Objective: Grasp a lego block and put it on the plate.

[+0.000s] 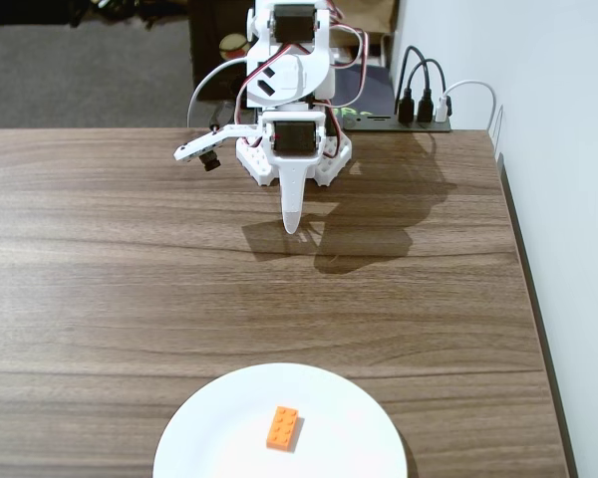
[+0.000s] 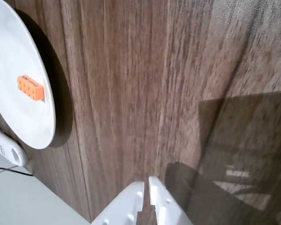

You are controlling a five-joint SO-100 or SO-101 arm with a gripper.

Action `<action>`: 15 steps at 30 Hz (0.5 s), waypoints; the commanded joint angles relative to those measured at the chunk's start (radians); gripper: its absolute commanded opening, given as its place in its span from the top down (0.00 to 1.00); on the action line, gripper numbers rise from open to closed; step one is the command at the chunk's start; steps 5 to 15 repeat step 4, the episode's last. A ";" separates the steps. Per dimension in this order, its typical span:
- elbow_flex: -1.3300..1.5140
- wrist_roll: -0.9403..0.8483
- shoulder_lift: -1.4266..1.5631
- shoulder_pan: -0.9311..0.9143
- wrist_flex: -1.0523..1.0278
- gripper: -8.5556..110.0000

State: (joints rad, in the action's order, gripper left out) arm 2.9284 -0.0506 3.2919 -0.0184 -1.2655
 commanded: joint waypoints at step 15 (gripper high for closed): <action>-0.006 0.003 0.000 0.000 -0.003 0.92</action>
